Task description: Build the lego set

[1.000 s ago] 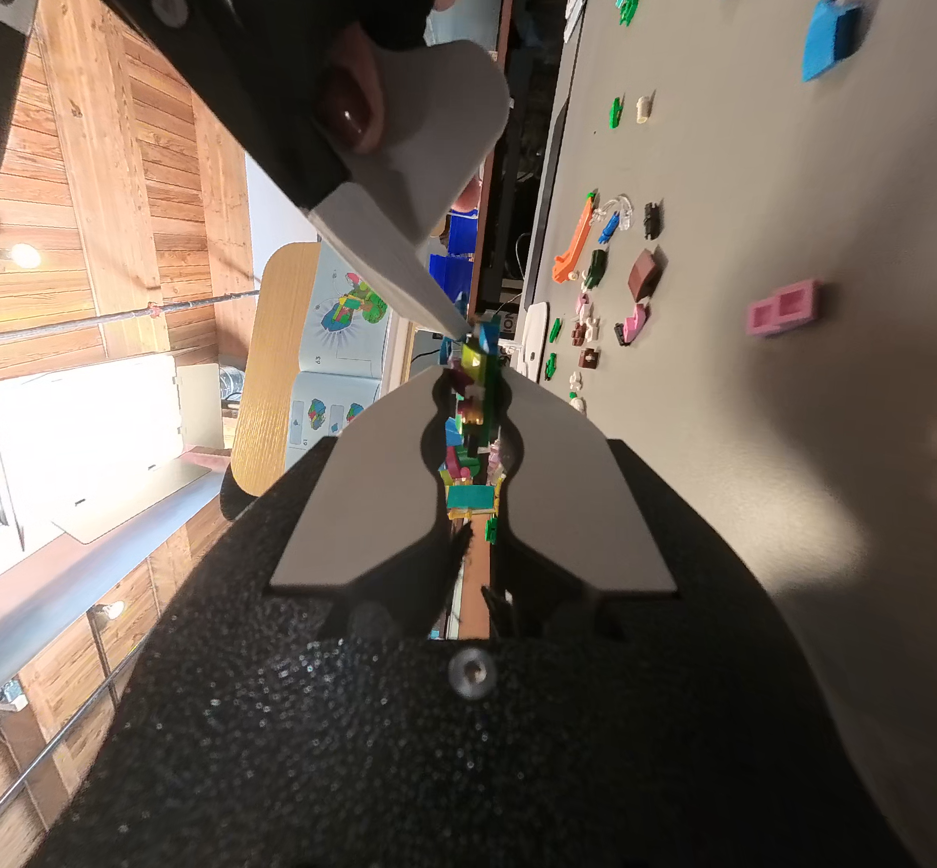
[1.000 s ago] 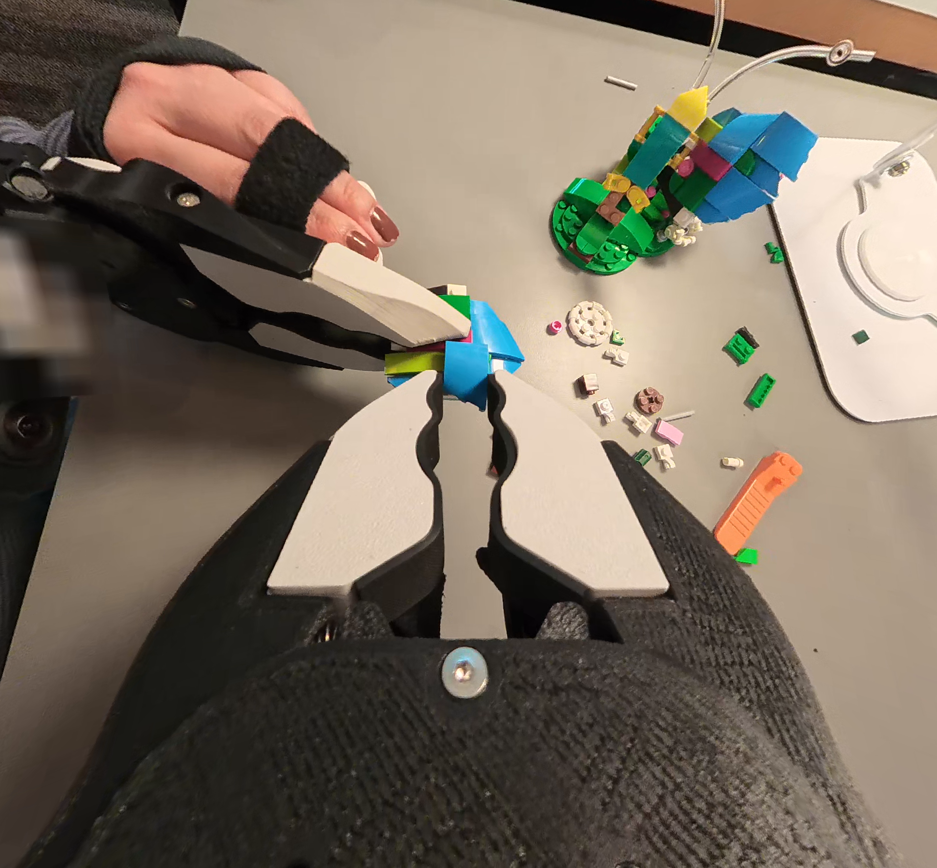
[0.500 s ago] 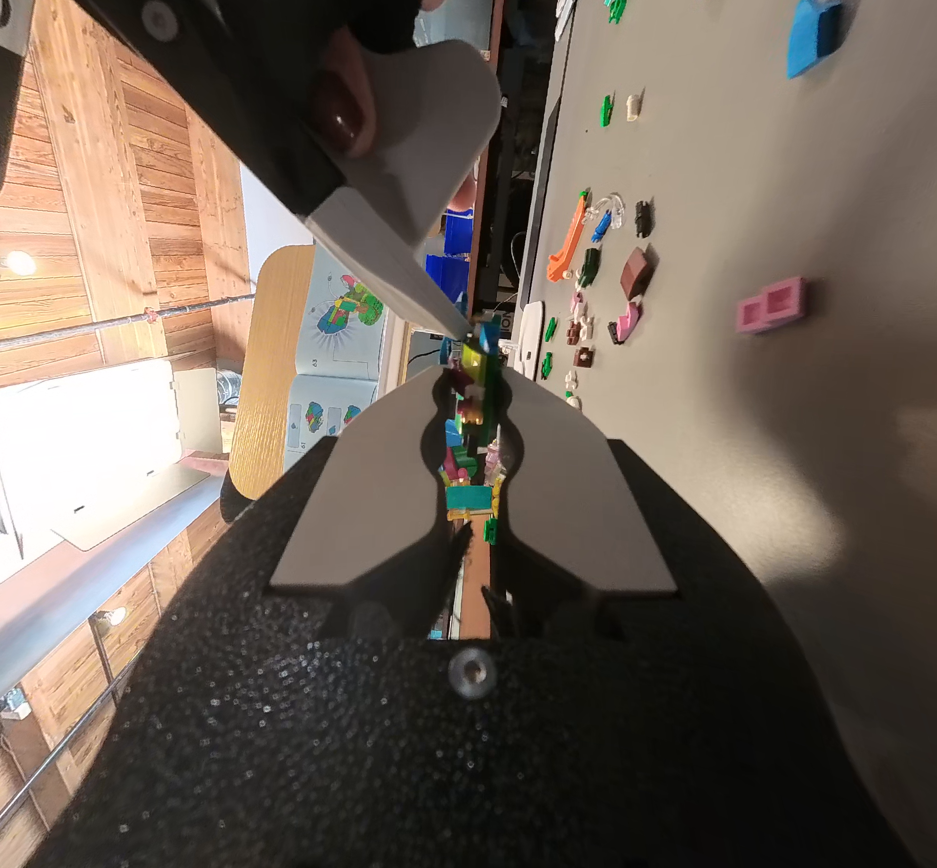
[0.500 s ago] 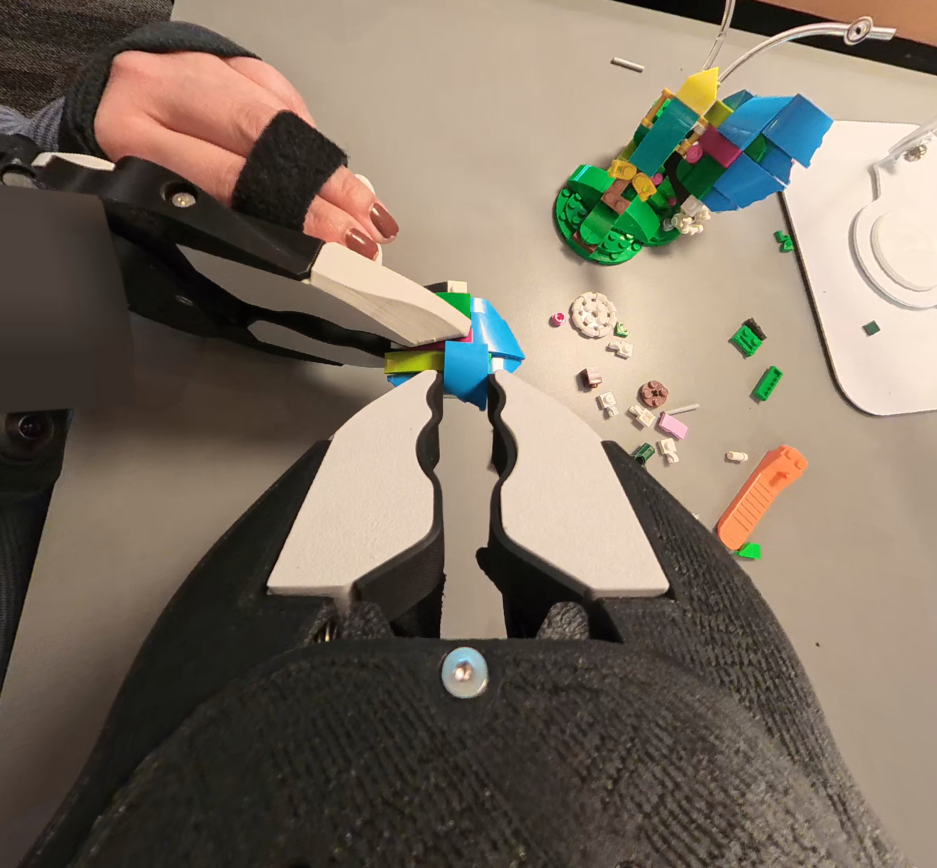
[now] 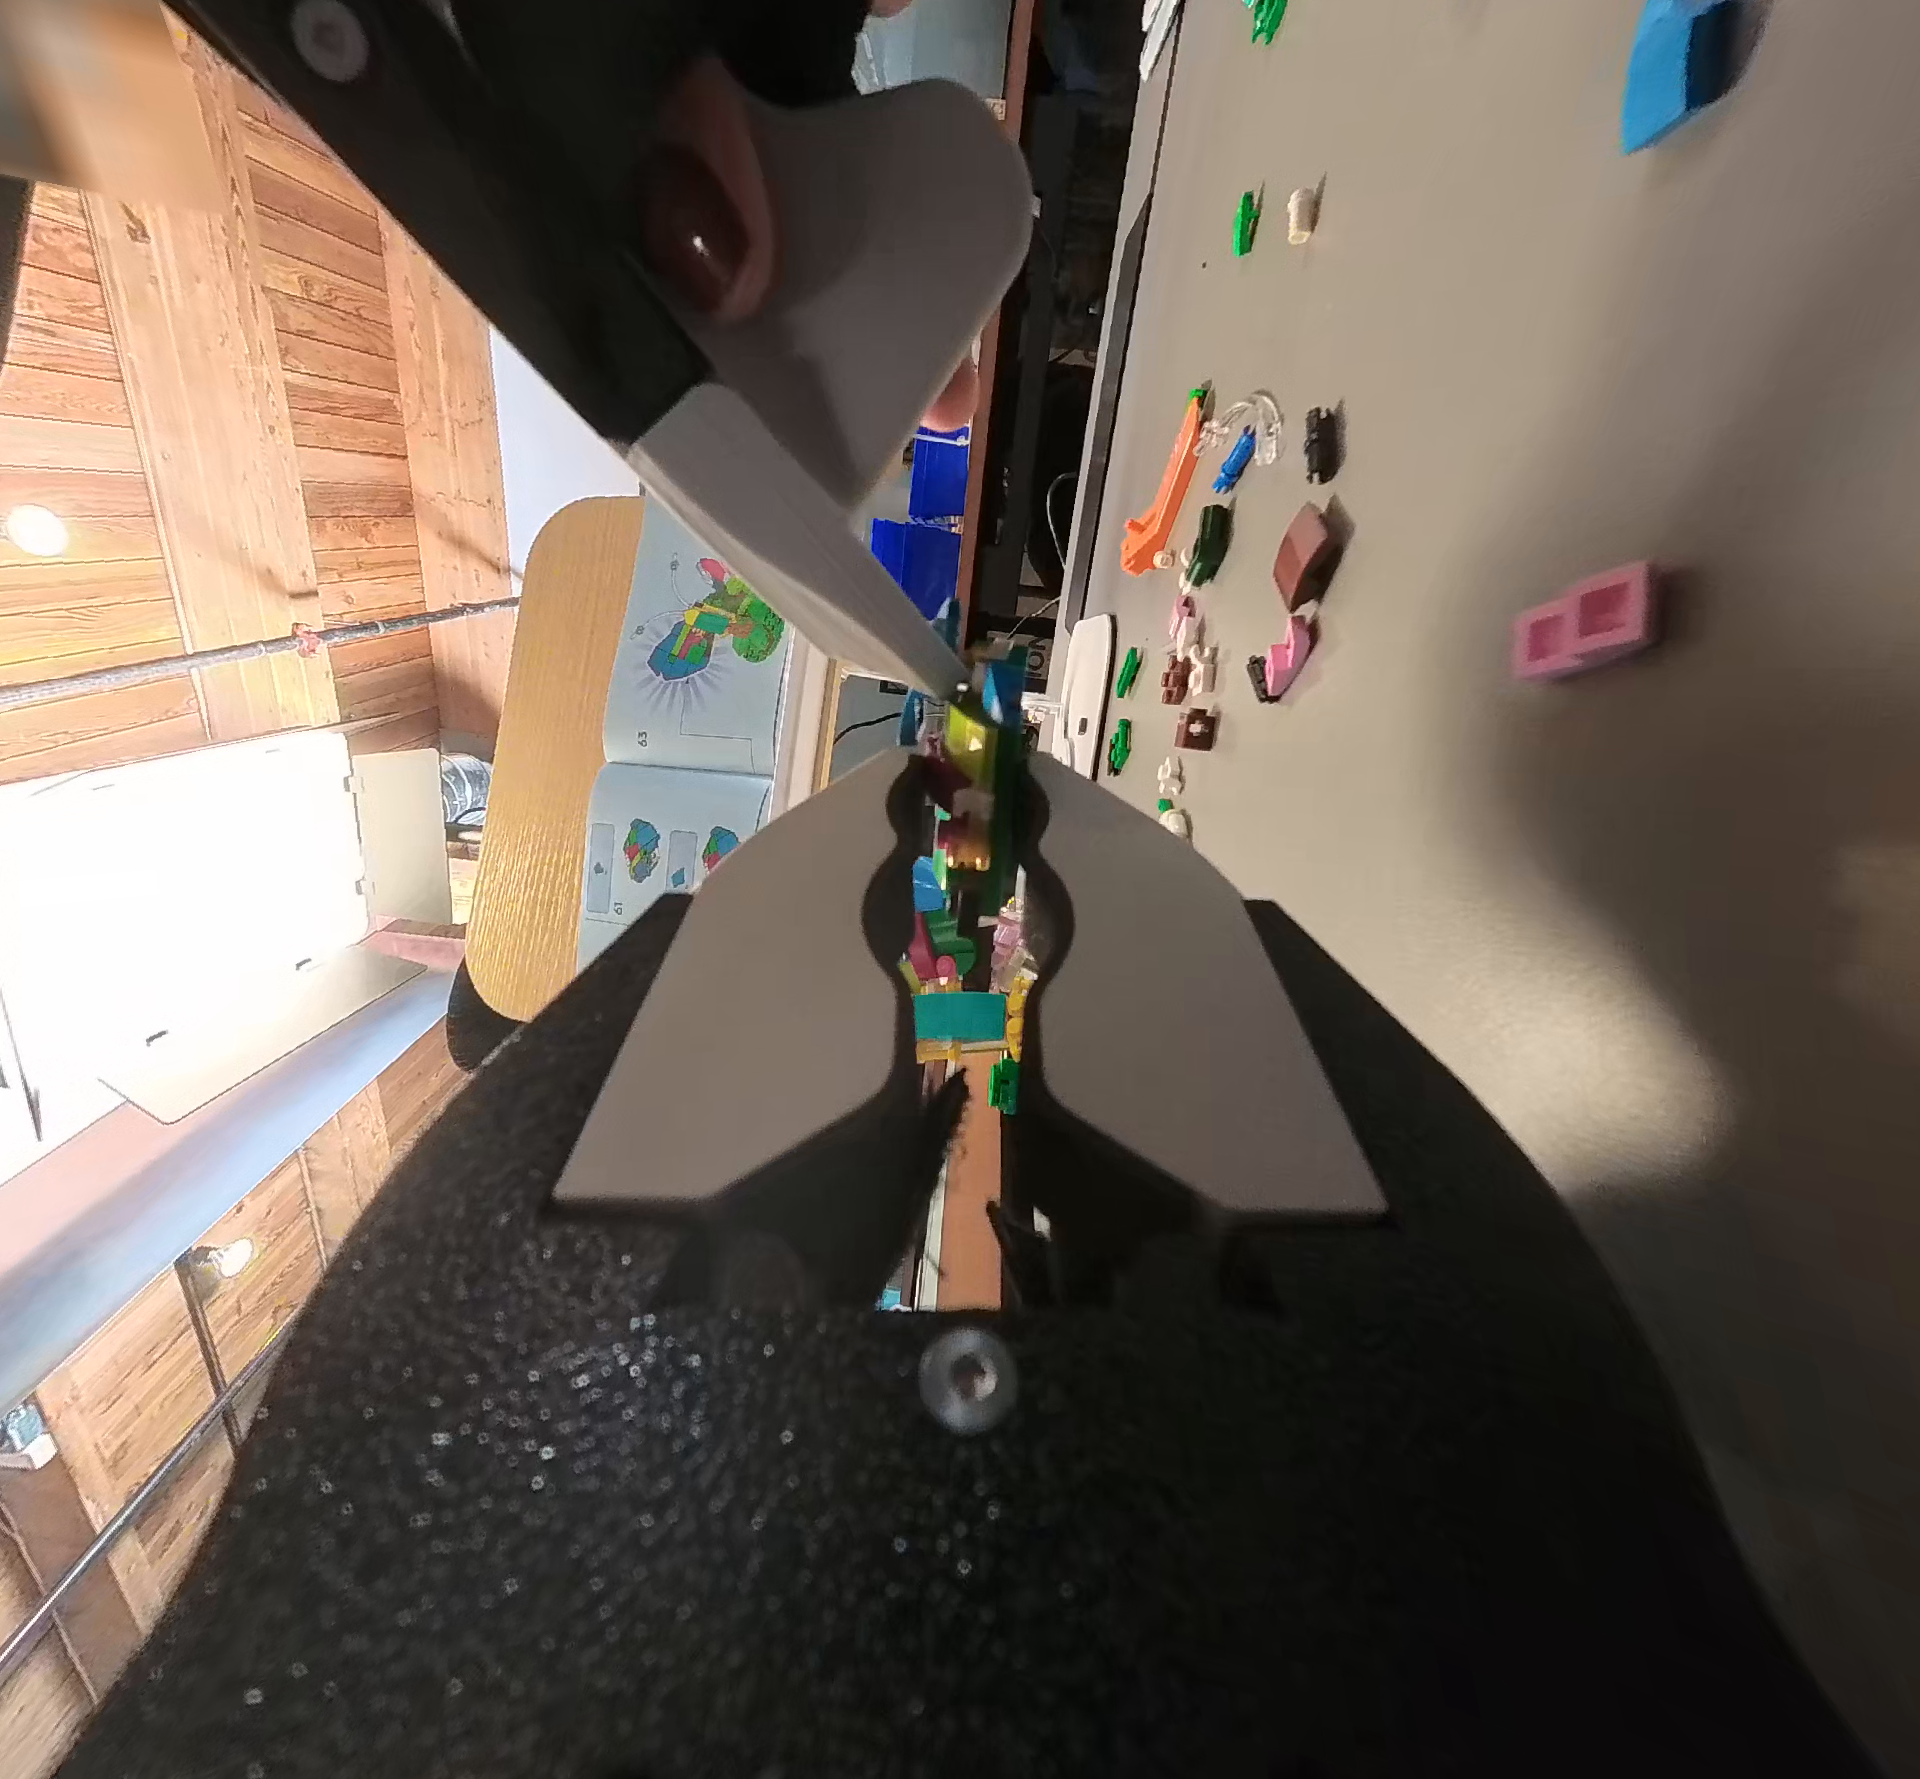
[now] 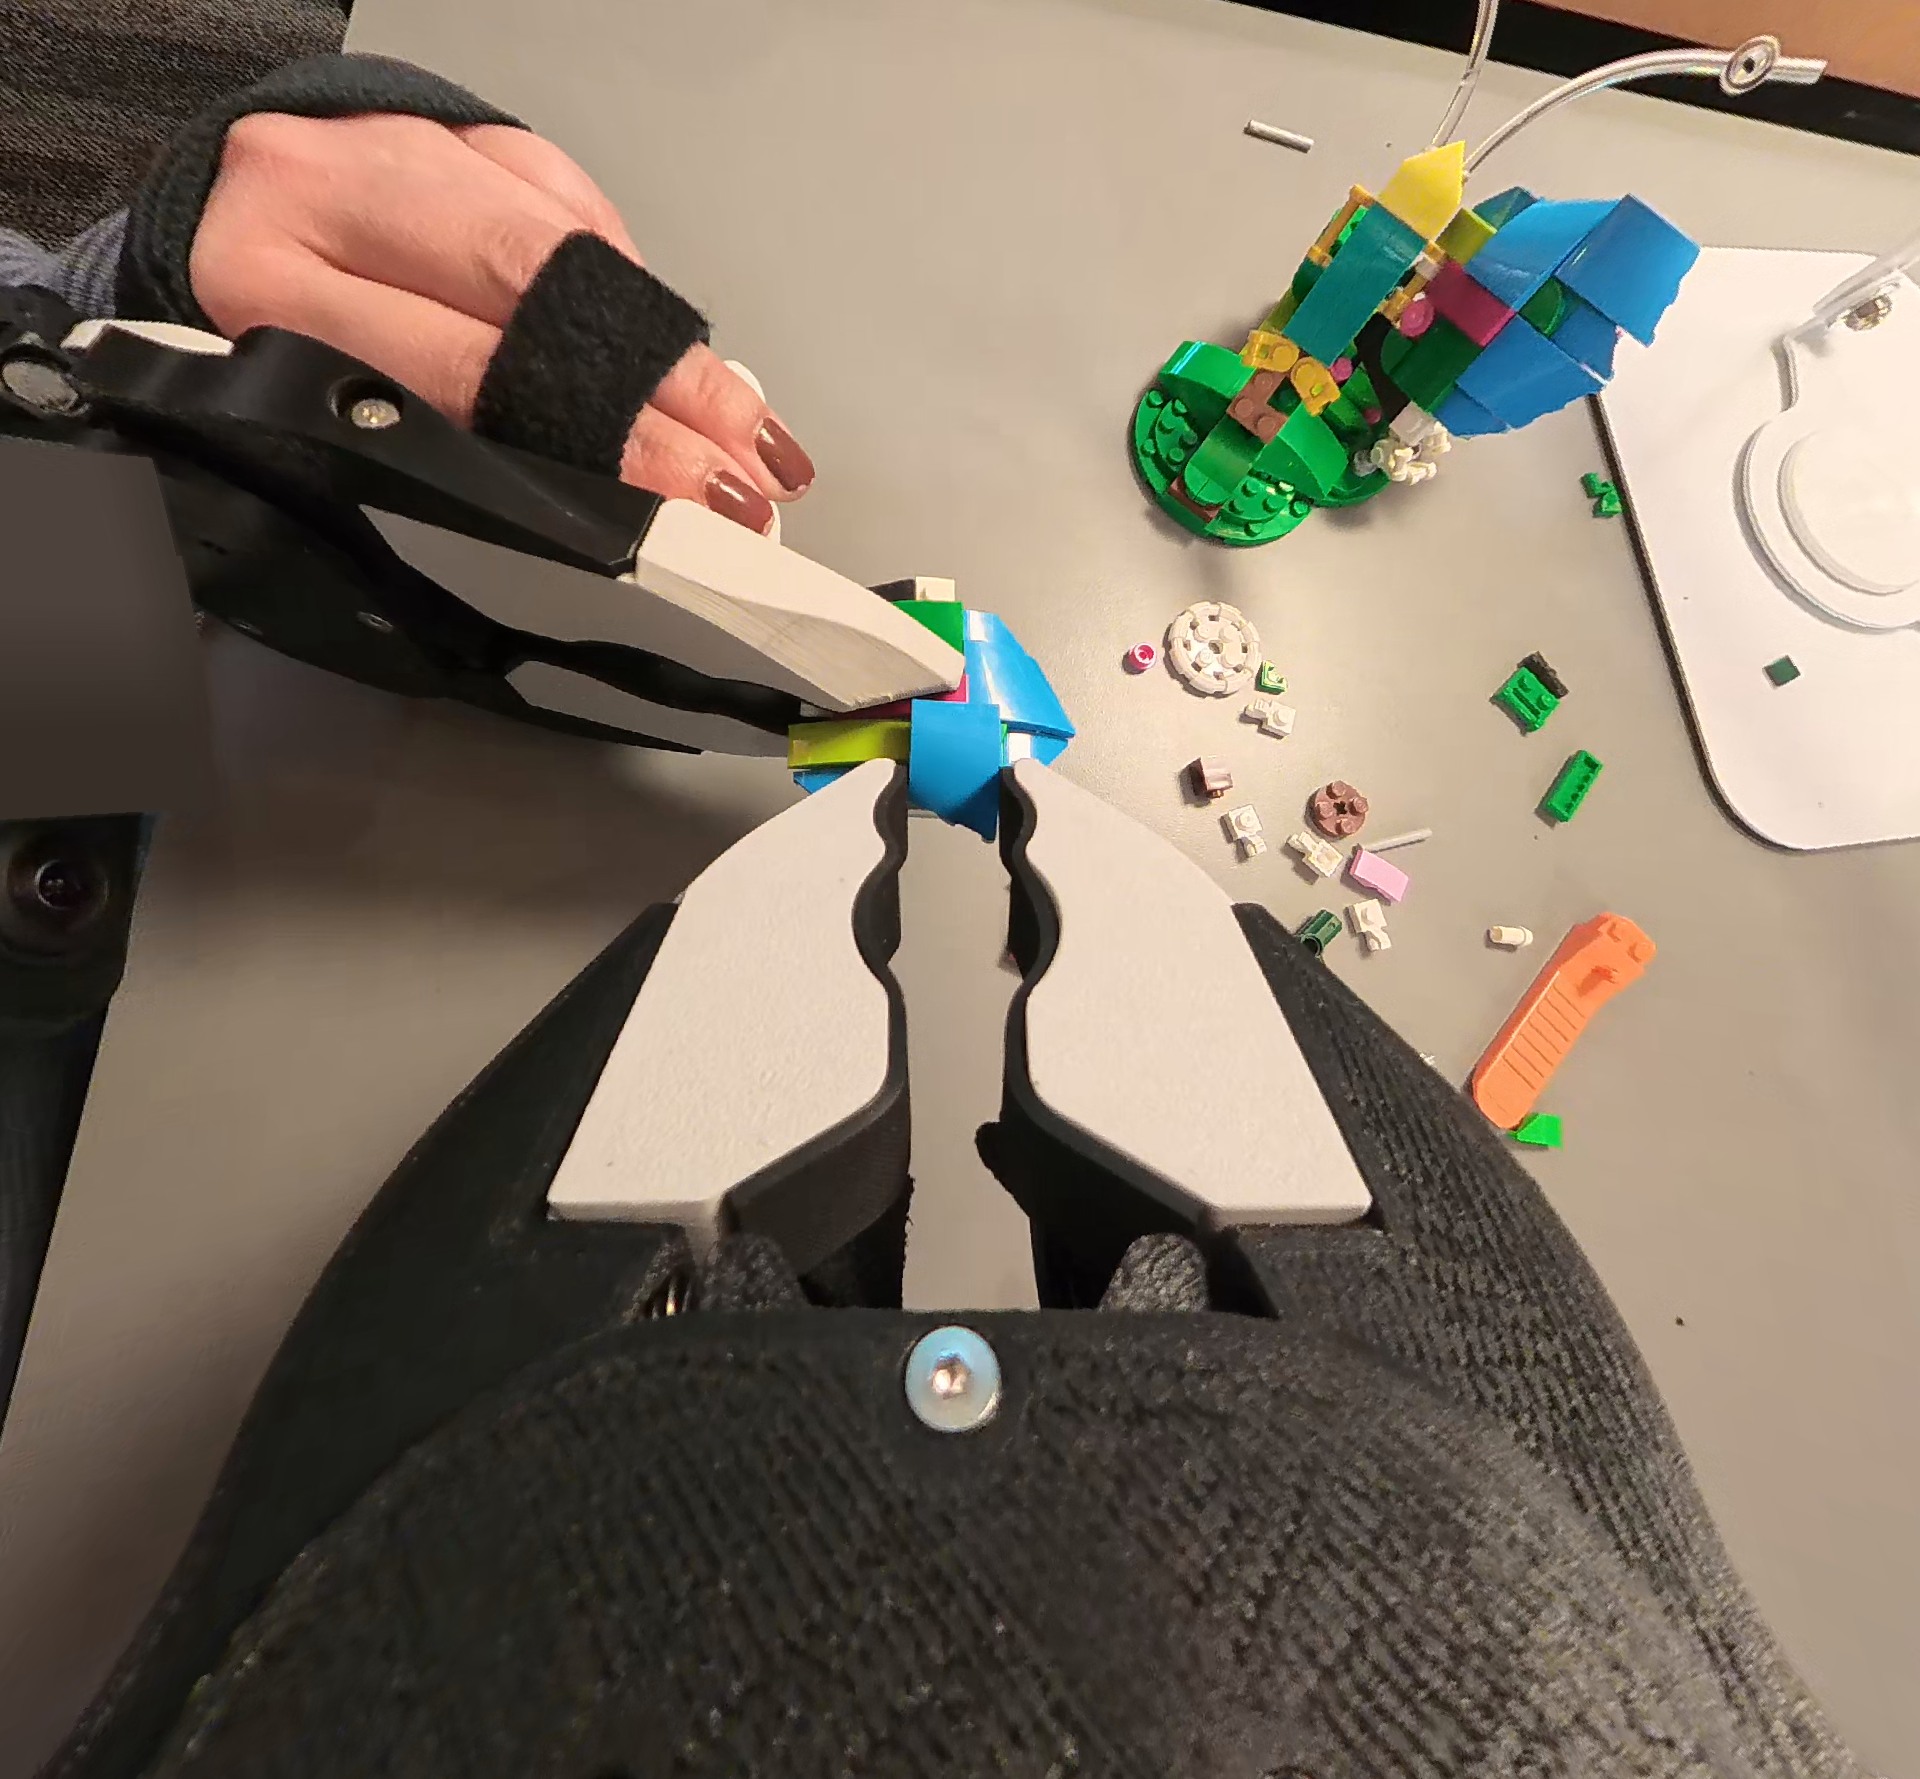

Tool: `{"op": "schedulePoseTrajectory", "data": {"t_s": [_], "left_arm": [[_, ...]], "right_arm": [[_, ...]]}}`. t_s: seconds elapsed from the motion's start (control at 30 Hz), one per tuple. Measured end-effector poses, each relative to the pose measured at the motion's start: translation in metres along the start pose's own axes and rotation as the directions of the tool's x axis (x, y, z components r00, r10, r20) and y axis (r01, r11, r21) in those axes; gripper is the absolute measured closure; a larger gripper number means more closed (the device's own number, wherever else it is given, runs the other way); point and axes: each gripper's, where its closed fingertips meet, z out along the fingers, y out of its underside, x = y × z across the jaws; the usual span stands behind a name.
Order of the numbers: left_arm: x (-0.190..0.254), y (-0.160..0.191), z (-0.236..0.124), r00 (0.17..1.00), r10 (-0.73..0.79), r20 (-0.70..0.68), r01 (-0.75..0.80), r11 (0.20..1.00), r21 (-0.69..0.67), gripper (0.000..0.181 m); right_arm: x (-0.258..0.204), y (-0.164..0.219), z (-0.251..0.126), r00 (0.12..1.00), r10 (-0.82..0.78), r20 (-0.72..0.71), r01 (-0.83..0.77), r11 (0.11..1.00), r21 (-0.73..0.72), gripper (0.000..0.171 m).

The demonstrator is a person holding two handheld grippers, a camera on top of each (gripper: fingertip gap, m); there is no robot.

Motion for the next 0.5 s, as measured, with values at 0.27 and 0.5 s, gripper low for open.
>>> {"op": "schedulePoseTrajectory", "data": {"t_s": [0.27, 0.5], "left_arm": [[-0.0023, 0.0006, -0.0004, 1.000, -0.004, 0.012, 0.004, 1.000, -0.002, 0.166], [-0.0031, -0.0004, -0.0008, 1.000, 0.001, 0.018, -0.001, 1.000, 0.002, 0.166]], "right_arm": [[0.0002, -0.0023, -0.0009, 1.000, 0.000, -0.010, 0.000, 1.000, 0.016, 0.157], [-0.0012, -0.0003, -0.0053, 0.999, -0.040, -0.032, 0.040, 0.999, -0.011, 0.157]]}}
